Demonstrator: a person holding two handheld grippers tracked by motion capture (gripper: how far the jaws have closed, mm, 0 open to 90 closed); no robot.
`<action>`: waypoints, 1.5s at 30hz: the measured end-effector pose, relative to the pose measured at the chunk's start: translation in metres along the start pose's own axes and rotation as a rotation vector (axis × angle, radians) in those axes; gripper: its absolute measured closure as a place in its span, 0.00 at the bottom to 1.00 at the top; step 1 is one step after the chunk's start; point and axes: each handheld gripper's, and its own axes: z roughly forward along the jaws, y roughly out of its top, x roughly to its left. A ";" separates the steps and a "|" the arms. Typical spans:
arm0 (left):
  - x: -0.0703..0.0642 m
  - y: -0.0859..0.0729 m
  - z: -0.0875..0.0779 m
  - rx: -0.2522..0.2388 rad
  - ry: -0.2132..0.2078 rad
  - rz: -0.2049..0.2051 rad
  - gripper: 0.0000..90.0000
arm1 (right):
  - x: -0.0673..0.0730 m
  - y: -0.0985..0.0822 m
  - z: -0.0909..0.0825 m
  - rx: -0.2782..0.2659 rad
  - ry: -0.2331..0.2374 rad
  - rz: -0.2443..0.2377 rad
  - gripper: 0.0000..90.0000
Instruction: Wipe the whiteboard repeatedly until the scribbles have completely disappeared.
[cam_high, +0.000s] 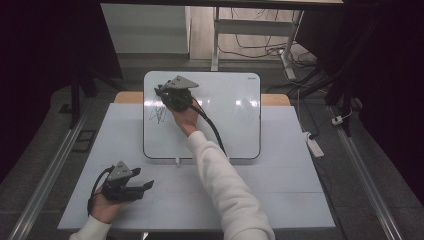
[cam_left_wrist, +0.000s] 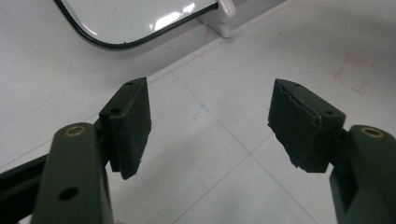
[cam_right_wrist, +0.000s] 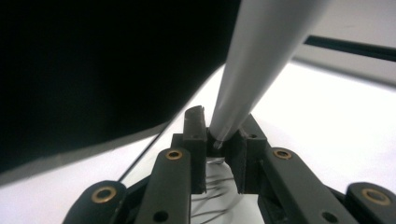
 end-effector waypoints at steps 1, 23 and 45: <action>0.000 0.000 0.000 0.001 0.000 -0.001 0.34 | 0.004 -0.001 0.001 0.011 0.015 -0.016 0.86; 0.001 0.001 0.001 0.000 -0.005 0.001 0.34 | 0.006 -0.003 0.002 0.016 0.038 -0.013 0.86; 0.001 0.002 0.002 -0.002 -0.008 0.006 0.34 | 0.001 -0.005 -0.002 -0.002 0.029 -0.020 0.86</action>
